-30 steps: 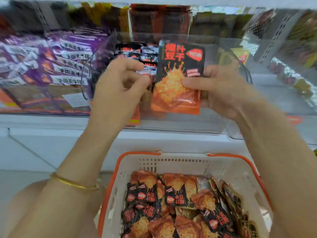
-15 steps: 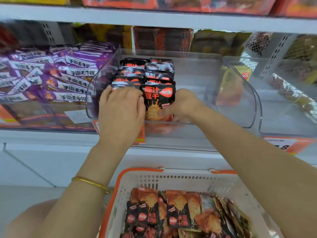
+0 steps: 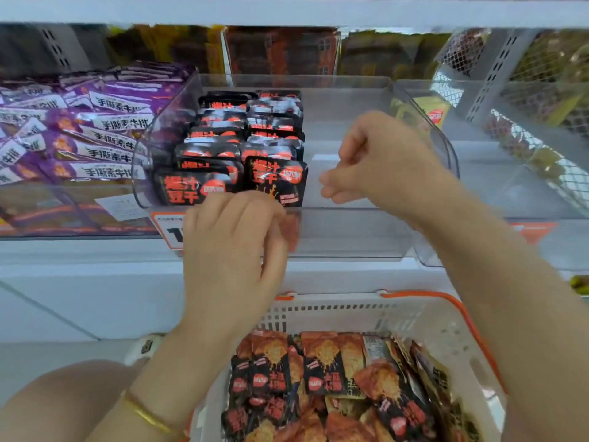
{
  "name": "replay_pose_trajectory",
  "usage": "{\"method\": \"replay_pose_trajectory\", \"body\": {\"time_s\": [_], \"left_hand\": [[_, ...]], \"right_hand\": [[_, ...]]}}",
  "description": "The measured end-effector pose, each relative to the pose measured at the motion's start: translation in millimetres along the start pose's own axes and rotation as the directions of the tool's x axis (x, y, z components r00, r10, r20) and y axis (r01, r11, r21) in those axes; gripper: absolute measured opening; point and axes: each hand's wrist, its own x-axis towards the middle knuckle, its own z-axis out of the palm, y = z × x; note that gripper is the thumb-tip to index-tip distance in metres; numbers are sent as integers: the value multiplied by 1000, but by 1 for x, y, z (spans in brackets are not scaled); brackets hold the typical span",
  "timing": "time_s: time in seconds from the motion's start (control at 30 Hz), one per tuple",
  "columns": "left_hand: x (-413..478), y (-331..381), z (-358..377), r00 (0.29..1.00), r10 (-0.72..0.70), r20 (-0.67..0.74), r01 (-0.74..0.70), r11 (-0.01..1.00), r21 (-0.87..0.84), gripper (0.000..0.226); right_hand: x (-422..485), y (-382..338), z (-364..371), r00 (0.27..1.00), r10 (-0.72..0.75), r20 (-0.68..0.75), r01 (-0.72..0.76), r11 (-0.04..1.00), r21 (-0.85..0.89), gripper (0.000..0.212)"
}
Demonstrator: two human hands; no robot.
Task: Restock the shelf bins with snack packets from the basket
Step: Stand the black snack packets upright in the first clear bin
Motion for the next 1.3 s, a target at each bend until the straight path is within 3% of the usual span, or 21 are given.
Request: {"method": "replay_pose_trajectory", "body": {"time_s": [0.03, 0.1, 0.17, 0.23, 0.27, 0.33, 0.43, 0.5, 0.57, 0.63, 0.7, 0.77, 0.83, 0.9, 0.97, 1.0, 1.1, 1.13, 1.2, 1.27, 1.3], "left_hand": [[-10, 5, 6, 997, 8, 81, -6, 1000, -25, 22], [-31, 10, 24, 957, 6, 291, -1, 1000, -18, 25], [-47, 13, 43, 848, -14, 530, -3, 999, 32, 31], [-58, 16, 58, 716, -50, 697, -29, 994, 101, 30], [-62, 15, 64, 687, -51, 725, -43, 993, 112, 28], [-66, 14, 72, 672, -60, 738, -36, 993, 113, 27], [-68, 12, 77, 667, -69, 742, -38, 991, 127, 28], [-69, 12, 79, 658, -69, 750, -50, 990, 135, 29], [-70, 12, 80, 648, -70, 759, -46, 990, 131, 31], [-73, 11, 83, 628, -59, 776, -29, 995, 99, 29], [-76, 12, 86, 566, -49, 823, 21, 999, 45, 24], [-79, 16, 88, 448, -15, 894, 69, 997, -18, 26], [-82, 23, 89, 314, 28, 949, 92, 994, -60, 44], [-85, 28, 88, 237, 58, 970, 78, 994, -78, 67], [-88, 32, 87, 248, 92, 964, -38, 996, -85, 80], [-88, 33, 86, 295, 111, 949, -91, 992, -88, 78], [-76, 30, 80, 510, 136, 849, -53, 990, -127, 33], [-69, 26, 76, 551, 109, 827, -2, 992, -129, 22], [-54, 16, 69, 586, 38, 810, 98, 988, -117, 19], [-40, 9, 57, 614, -24, 789, 210, 968, -134, 19], [-34, 6, 51, 634, -48, 772, 269, 949, -163, 18]], "right_hand": [[-18, 4, -6, 1000, -30, -7, 30, 994, 103, 32], [-47, 27, -4, 994, 18, 108, -37, 983, 182, 27], [-63, 73, 14, 931, 211, 298, -222, 975, 4, 20], [-66, 138, 43, 791, 448, 417, -338, 888, -312, 11], [-68, 171, 57, 727, 530, 436, -307, 820, -484, 5], [-79, 233, 82, 671, 610, 422, -186, 689, -701, 9], [-107, 289, 105, 603, 677, 422, -104, 591, -800, 20], [-124, 304, 115, 601, 683, 416, 56, 482, -874, 28], [-128, 304, 124, 603, 699, 384, 49, 448, -893, 34], [-121, 291, 125, 634, 683, 363, -83, 526, -846, 12], [-103, 278, 113, 657, 687, 310, -256, 590, -765, 23], [-86, 263, 97, 648, 708, 280, -413, 636, -652, 33], [-77, 252, 88, 589, 757, 284, -666, 653, -359, 27], [-73, 242, 86, 478, 783, 398, -868, 491, 76, 14], [-71, 231, 84, 434, 731, 527, -898, 299, 323, 13], [-71, 222, 82, 439, 699, 565, -889, 245, 387, 14], [-75, 194, 68, 449, 636, 628, -865, 133, 484, 10], [-77, 188, 64, 466, 624, 628, -867, 181, 464, 13], [-79, 183, 61, 536, 680, 500, -843, 465, 270, 26], [-78, 173, 55, 711, 633, 307, -690, 711, 134, 30], [-77, 163, 50, 770, 567, 293, -629, 751, 202, 35]]}}
